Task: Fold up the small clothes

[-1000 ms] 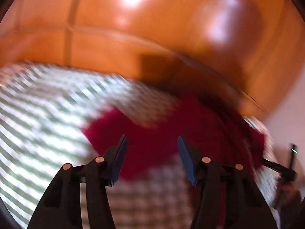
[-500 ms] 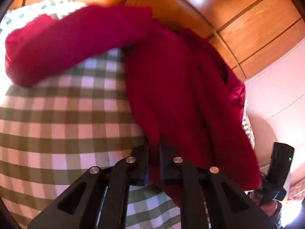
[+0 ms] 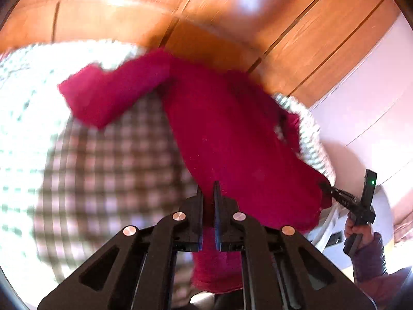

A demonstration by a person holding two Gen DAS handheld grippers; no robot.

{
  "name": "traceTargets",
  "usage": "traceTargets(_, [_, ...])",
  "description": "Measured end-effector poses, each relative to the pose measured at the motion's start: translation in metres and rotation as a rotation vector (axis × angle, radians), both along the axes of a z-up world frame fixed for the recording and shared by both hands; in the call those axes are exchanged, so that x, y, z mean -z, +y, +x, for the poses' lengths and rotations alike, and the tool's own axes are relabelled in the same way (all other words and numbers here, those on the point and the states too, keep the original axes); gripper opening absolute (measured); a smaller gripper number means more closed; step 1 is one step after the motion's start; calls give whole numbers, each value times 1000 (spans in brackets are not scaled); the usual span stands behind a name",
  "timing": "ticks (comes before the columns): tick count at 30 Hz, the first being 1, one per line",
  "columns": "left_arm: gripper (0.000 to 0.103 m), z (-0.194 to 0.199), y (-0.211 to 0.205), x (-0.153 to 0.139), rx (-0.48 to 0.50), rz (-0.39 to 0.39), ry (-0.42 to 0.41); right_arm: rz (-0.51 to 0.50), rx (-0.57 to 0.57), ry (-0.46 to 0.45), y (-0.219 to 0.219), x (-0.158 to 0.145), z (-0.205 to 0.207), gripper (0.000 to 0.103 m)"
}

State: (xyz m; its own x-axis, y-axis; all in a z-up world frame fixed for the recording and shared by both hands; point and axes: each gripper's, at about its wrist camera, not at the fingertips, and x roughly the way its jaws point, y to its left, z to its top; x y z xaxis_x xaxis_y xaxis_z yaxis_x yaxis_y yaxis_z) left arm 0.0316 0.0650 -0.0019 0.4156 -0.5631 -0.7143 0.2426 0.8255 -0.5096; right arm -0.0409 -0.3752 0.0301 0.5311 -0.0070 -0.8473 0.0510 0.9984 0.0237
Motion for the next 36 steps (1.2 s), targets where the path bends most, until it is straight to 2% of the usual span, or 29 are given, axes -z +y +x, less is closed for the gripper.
traceTargets(3, [8, -7, -7, 37, -22, 34, 98, -43, 42, 101, -8, 43, -3, 7])
traceTargets(4, [13, -7, -7, 47, -36, 43, 124, -49, 53, 126, -10, 54, -3, 7])
traceTargets(5, [26, -6, -1, 56, -73, 27, 150, -56, 60, 155, -11, 64, -1, 7])
traceTargets(7, [38, -4, 16, 60, -153, 4, 154, -54, 67, 164, -13, 69, -5, 8])
traceTargets(8, [43, -3, 26, 58, -199, 11, 141, -72, 78, 153, -12, 66, -3, 18])
traceTargets(9, [45, -1, 35, 54, -242, 29, 115, -90, 90, 140, -11, 63, -3, 39])
traceTargets(11, [56, 6, 47, 47, -307, 105, 56, -113, 110, 82, -5, 51, -1, 64])
traceTargets(13, [59, 15, 62, 41, -381, 237, 0, -105, 96, 45, 5, 43, 2, 65])
traceTargets(15, [63, 24, 74, 34, -421, 321, -52, -74, 56, 12, 26, 36, 10, 65])
traceTargets(17, [70, 30, 80, 28, -432, 401, -123, -41, 7, -1, 47, 36, 21, 65])
traceTargets(19, [73, 41, 79, 30, -401, 479, -168, -3, -54, 0, 76, 41, 32, 65])
traceTargets(21, [73, 56, 82, 35, -378, 525, -172, 44, -112, 15, 106, 48, 42, 65])
traceTargets(22, [74, 67, 78, 41, -377, 524, -162, 57, -136, 23, 118, 52, 47, 65])
traceTargets(24, [76, 84, 94, 41, -408, 478, -120, 66, -188, 35, 144, 59, 53, 65])
traceTargets(27, [76, 110, 115, 38, -470, 368, -100, 68, -253, 57, 174, 68, 58, 65])
traceTargets(28, [76, 122, 120, 38, -464, 347, -89, 60, -266, 63, 179, 70, 59, 65])
traceTargets(33, [76, 192, 128, 64, -453, 313, 7, 49, -269, 68, 186, 76, 68, 70])
traceTargets(34, [72, 201, 127, 69, -450, 297, 21, 57, -264, 71, 184, 76, 69, 70])
traceTargets(36, [32, 210, 122, 77, -424, 264, 44, 72, -258, 75, 182, 79, 71, 71])
